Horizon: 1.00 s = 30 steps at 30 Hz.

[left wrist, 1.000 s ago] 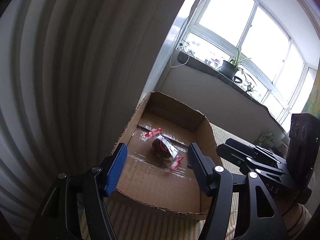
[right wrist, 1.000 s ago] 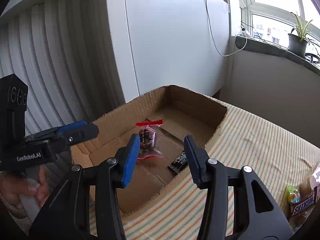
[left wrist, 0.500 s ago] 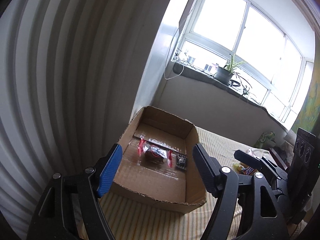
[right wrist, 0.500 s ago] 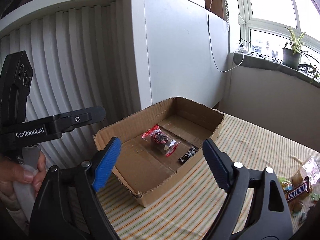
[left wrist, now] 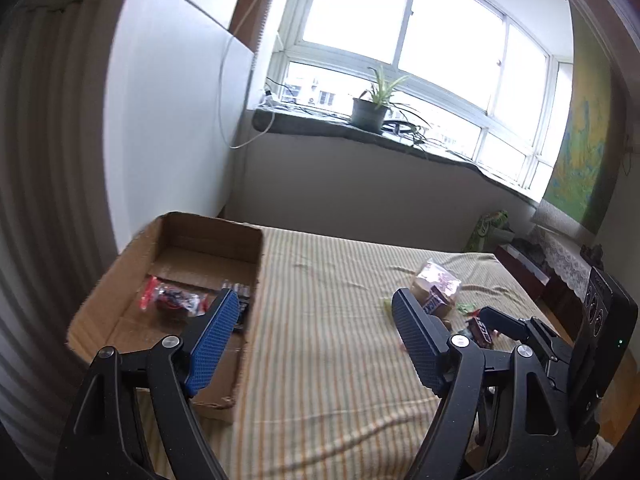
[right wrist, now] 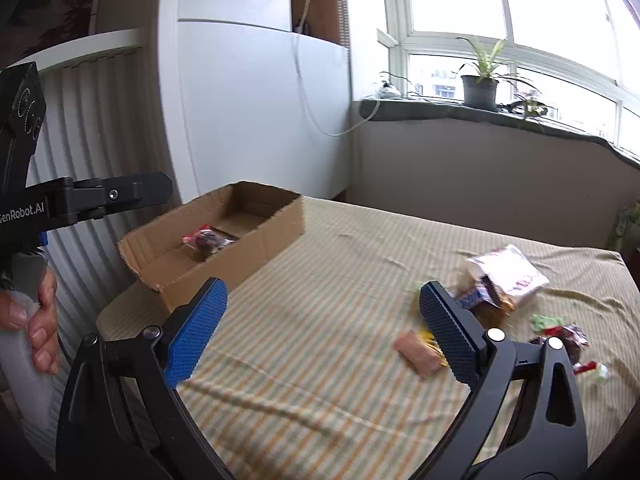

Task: Organize snacks
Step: 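Grasp the pink wafer with the left gripper while the right gripper grasps the Snickers bar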

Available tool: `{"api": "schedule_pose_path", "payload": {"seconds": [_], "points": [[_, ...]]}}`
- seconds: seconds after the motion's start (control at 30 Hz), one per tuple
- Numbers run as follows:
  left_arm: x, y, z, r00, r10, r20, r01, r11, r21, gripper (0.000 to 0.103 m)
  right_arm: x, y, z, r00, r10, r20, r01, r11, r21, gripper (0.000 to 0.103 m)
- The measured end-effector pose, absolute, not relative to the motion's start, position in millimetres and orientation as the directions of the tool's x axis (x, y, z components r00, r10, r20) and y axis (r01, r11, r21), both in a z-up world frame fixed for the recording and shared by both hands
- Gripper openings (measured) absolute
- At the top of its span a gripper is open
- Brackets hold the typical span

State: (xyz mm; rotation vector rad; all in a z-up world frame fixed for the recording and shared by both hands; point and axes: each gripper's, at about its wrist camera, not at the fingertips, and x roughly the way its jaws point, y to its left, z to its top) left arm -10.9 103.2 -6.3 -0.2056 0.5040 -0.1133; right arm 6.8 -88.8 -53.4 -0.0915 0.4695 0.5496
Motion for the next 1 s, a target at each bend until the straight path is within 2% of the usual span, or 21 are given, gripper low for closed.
{"api": "schedule_pose_path", "payload": {"seconds": [0.33,0.73,1.0], "points": [[1,37,-2,0.830,-0.262,-0.493,0.197,0.963,-0.182,0.079,7,-205,-61,0.831,0.317,-0.457,-0.307,0.947,0.097,0.099],[14,-3,-8,0.791,-0.321,-0.521,0.268,0.947,-0.176,0.079,4,-238,-66,0.842,0.262,-0.472,-0.239,0.965,0.110,0.099],[33,-27,-47,0.720,-0.359,-0.594,0.299,0.933,-0.201,0.079,11,-247,-95,0.799,0.227,-0.556,-0.206,0.973,0.101,0.099]]}}
